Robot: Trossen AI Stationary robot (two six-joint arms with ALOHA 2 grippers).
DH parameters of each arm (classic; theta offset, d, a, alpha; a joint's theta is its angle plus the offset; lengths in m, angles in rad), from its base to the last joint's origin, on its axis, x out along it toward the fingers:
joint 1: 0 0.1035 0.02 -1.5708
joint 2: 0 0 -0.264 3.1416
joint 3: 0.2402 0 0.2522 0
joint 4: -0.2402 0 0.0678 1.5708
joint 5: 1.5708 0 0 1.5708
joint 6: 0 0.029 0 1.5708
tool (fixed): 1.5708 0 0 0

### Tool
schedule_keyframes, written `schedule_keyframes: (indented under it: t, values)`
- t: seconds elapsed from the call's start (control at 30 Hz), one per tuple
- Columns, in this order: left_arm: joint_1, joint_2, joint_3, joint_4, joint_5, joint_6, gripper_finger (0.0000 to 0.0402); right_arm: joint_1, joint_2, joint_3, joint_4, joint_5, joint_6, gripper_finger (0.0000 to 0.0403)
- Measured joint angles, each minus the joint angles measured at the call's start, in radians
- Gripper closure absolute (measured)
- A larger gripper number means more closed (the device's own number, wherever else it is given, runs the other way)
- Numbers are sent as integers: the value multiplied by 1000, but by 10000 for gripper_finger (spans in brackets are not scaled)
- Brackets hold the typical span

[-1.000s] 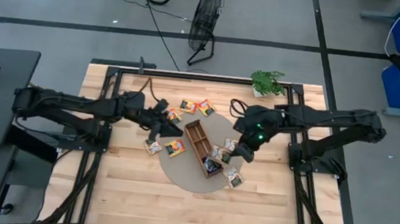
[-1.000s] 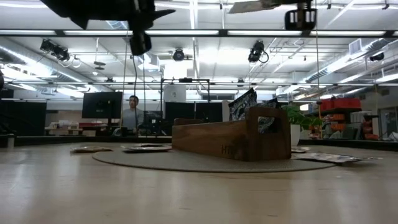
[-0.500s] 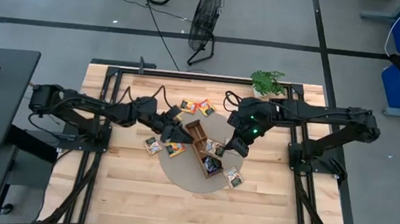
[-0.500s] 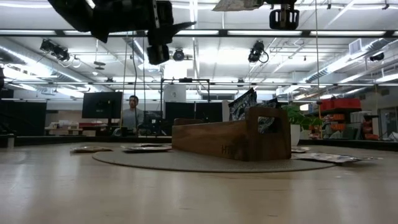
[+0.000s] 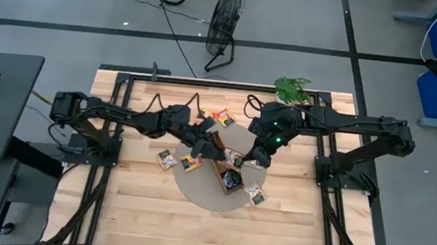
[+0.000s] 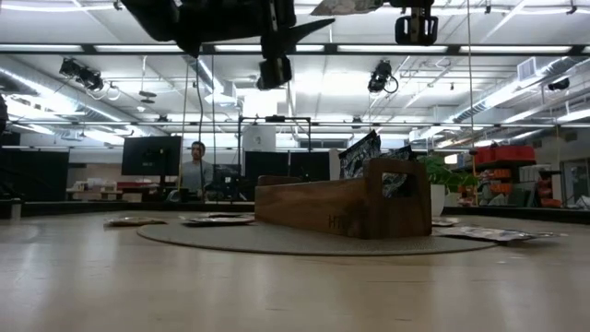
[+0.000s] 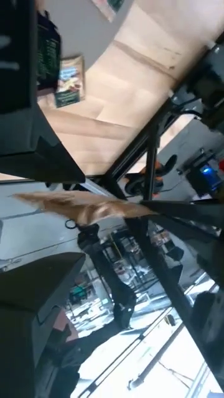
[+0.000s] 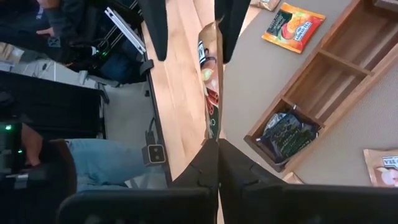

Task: Pick & Place Tea
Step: Put the brown tea bag into the middle section of the wooden organizer

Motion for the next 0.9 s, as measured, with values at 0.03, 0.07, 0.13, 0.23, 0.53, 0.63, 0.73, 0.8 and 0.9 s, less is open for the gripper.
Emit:
schedule_keyframes:
  t: [0.03, 0.07, 0.13, 0.23, 0.53, 0.63, 0.73, 0.8, 0.9]
  values:
    - [-1, 3, 1, -5, 2, 0, 211, 0, 0, 0, 1, 0, 0, 403]
    - [-1, 2, 0, -13, 8, 0, 217, 0, 0, 0, 1, 0, 0, 403]
    - [0, 6, 0, -17, 11, 0, 234, 0, 0, 0, 1, 0, -2, 403]
    - [5, 7, 0, -22, 14, 0, 280, -1, 0, 0, -1, 0, -7, 403]
    - [5, 7, 0, -25, 15, -1, 386, 0, -1, 0, 21, 2, -8, 398]
    - [5, -1, -1, -28, 5, 0, 391, 1, -12, 0, 27, 34, -15, 378]
    - [7, -15, -2, -19, -27, 0, 391, 11, -54, 0, 46, 129, -23, 347]
    - [11, -26, -2, -14, -48, 7, 391, 18, -94, 0, 56, 201, -25, 322]
    - [16, -60, -3, -19, -109, 27, 391, 25, -162, 0, 61, 323, -15, 280]
